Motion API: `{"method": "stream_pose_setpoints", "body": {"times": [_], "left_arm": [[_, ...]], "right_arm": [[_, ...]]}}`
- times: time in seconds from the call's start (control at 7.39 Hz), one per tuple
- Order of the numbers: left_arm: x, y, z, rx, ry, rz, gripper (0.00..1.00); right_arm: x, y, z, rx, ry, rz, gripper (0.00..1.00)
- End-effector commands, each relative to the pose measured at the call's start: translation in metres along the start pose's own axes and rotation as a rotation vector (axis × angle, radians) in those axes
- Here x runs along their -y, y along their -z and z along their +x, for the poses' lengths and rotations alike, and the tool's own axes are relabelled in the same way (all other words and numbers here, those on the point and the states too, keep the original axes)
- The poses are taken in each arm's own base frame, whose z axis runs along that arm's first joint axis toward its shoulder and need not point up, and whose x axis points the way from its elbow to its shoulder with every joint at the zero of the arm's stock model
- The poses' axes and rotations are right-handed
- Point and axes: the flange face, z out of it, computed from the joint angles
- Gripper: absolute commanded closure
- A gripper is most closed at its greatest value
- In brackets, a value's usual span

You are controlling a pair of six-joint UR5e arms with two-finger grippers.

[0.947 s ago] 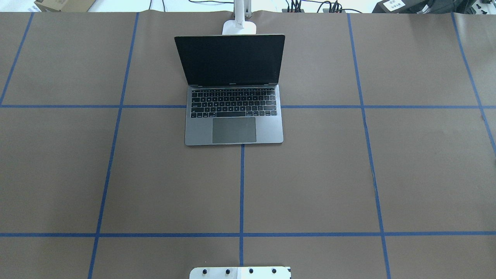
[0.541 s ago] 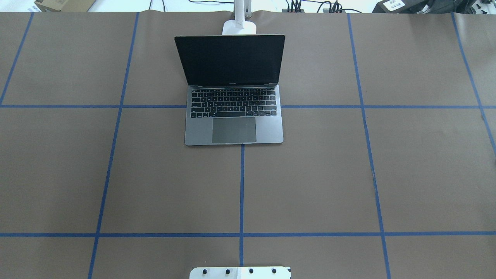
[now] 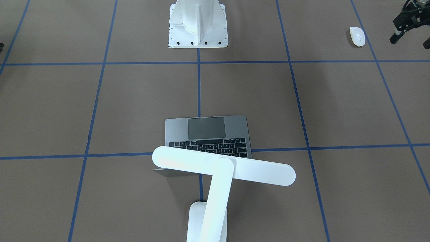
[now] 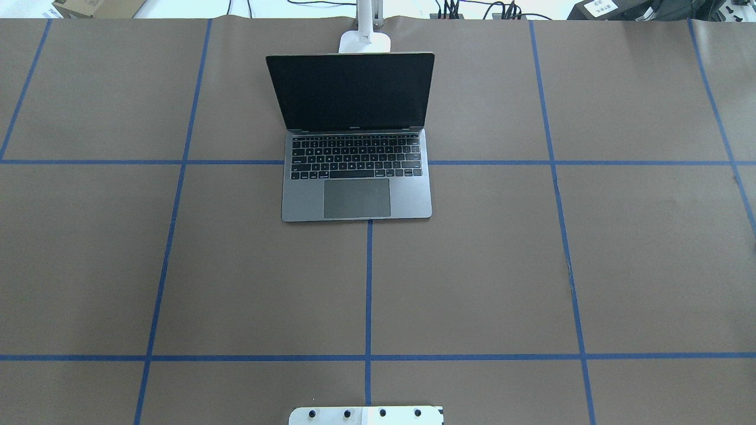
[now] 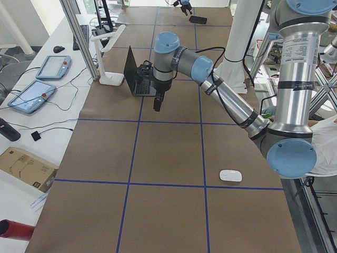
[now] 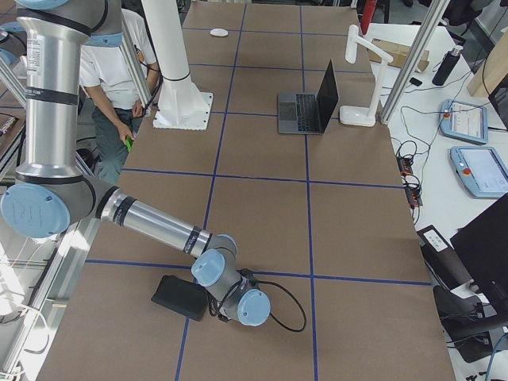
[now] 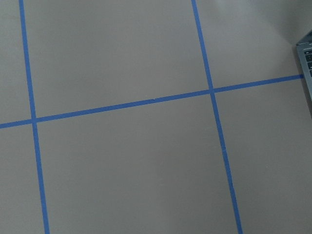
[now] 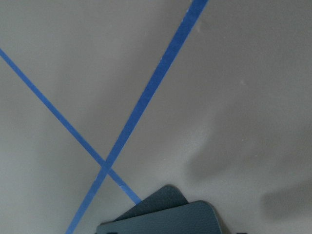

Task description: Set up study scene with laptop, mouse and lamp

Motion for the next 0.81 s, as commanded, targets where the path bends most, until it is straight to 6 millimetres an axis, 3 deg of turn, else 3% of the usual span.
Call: {"method": "stream_pose_setpoints", "body": {"times": [0.0,0.54,0.68], "left_arm": [[-0.001,0.002,0.002,-0.001,0.006,0.004,0.00],[-0.002,0.007,0.001,0.001,0.007,0.015,0.00],[-0.005,0.011,0.004,-0.001,0.002,0.022,0.00]], "right_arm": [[0.000,-0.005,0.001,0.000,0.033,-0.016,0.15],[0.005,-0.019,0.003,0.006,0.084,-0.069,0.15],[-0.001,-0.023,0.004,0.011,0.079,-0.077,0.15]]}}
